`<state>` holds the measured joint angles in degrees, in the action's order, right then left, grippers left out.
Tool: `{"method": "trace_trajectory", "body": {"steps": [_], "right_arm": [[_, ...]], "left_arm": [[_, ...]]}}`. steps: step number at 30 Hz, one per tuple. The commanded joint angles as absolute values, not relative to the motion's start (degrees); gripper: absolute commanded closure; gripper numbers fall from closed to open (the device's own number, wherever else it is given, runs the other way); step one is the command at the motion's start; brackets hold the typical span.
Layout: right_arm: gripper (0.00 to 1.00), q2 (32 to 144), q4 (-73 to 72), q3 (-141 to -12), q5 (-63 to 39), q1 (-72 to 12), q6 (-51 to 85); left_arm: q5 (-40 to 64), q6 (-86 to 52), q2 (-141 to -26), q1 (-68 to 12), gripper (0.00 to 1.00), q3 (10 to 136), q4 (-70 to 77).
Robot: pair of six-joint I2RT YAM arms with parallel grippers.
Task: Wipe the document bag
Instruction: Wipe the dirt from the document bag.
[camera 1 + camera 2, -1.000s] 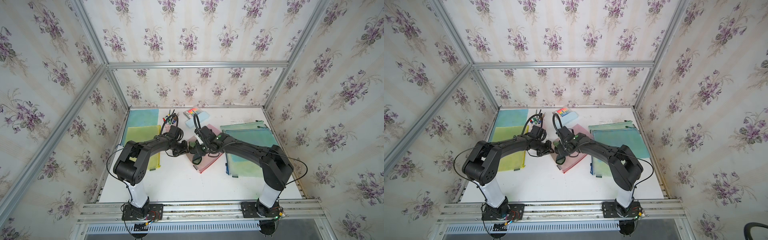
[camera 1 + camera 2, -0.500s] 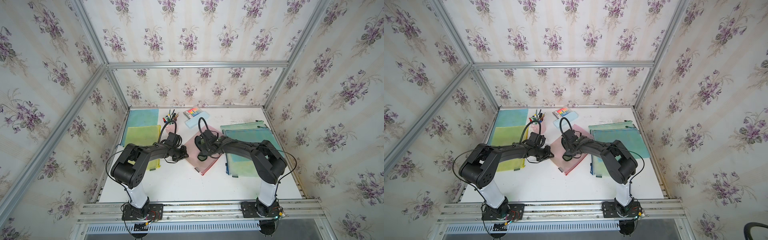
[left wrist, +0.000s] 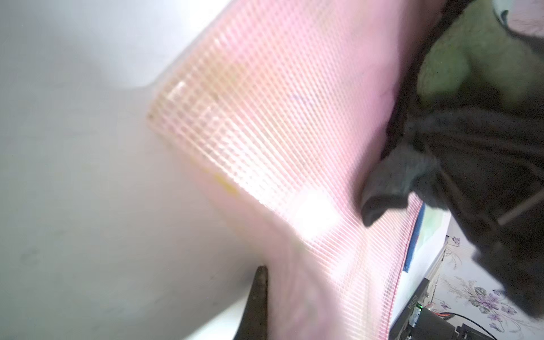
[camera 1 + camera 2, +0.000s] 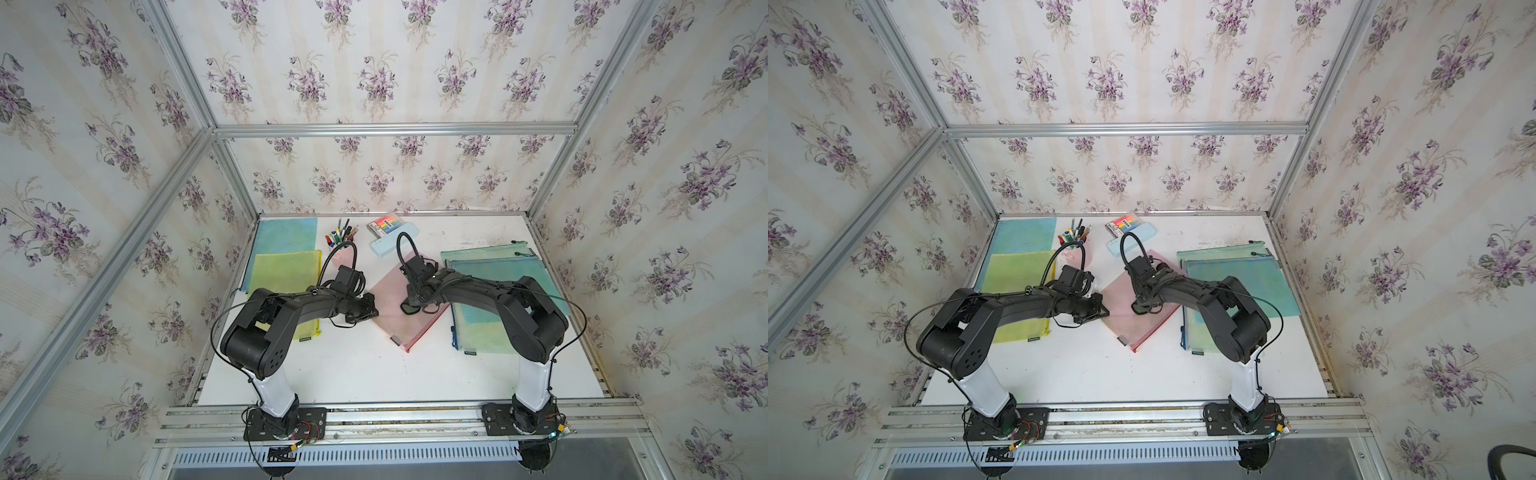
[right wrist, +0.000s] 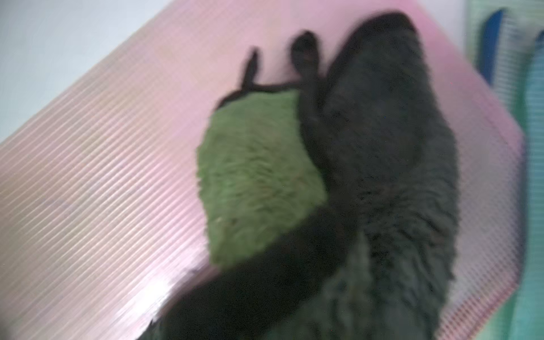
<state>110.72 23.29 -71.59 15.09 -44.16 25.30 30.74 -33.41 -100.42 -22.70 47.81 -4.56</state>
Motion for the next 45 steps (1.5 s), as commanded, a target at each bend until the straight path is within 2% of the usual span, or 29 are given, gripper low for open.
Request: {"method": "trace_trajectory", "body": {"steps": [1, 4, 10, 12, 14, 17, 22, 24, 26, 30, 32, 35, 39, 42, 45], "right_arm": [[0.82, 113.04, 25.17, -74.64, 12.94, -49.96, 23.37], [0.82, 115.97, 25.05, -74.88, 13.44, -49.59, 24.46], [0.82, 111.68, 23.18, -69.15, 16.06, -38.17, 27.07], [0.82, 112.44, 23.14, -71.62, 13.78, -39.33, 26.15], [0.81, 114.68, 22.82, -75.58, 10.65, -44.16, 24.78], [0.80, 120.59, 27.34, -81.47, 12.96, -47.62, 23.78], [0.81, 116.09, 25.98, -75.24, 15.20, -37.12, 24.87], [0.81, 113.78, 26.32, -74.58, 15.73, -35.38, 23.68], [0.81, 112.00, 25.52, -74.53, 12.80, -37.23, 22.60], [0.81, 113.74, 25.53, -77.40, 5.02, -48.71, 21.68], [0.81, 115.36, 26.80, -78.73, 4.48, -51.22, 21.94], [0.82, 113.65, 25.56, -75.37, 6.15, -46.60, 22.30], [0.82, 110.27, 19.72, -74.07, 0.11, -38.13, 25.16], [0.80, 112.73, 14.42, -78.31, -5.70, -40.11, 27.14], [0.79, 120.50, 15.43, -88.50, -8.73, -44.05, 25.28]], "left_arm": [[29.59, -32.17, -101.22, -22.59, 1.00, 48.01, -6.18], [29.68, -31.98, -101.77, -22.59, 1.00, 48.22, -6.31], [28.75, -29.95, -100.73, -22.55, 1.00, 47.18, -8.06], [28.57, -29.80, -100.68, -22.54, 1.00, 47.03, -8.10], [28.31, -29.80, -100.95, -22.57, 1.00, 47.09, -8.12], [27.87, -29.79, -101.26, -22.47, 1.00, 47.31, -8.33], [26.94, -29.29, -99.97, -22.34, 1.00, 47.03, -9.49], [26.67, -29.17, -99.37, -22.07, 1.00, 46.55, -9.50], [26.65, -29.01, -99.23, -21.67, 1.00, 46.49, -9.49], [27.22, -28.37, -99.76, -21.35, 1.00, 47.79, -10.07], [27.70, -27.76, -99.56, -21.27, 1.00, 48.43, -11.03], [29.52, -25.66, -98.47, -20.90, 1.00, 48.20, -11.54], [35.05, -21.58, -98.57, -20.59, 0.99, 49.02, -13.14], [36.22, -19.85, -98.78, -20.74, 0.99, 49.93, -14.64], [35.67, -19.25, -99.29, -20.68, 0.99, 50.52, -16.06]]}}
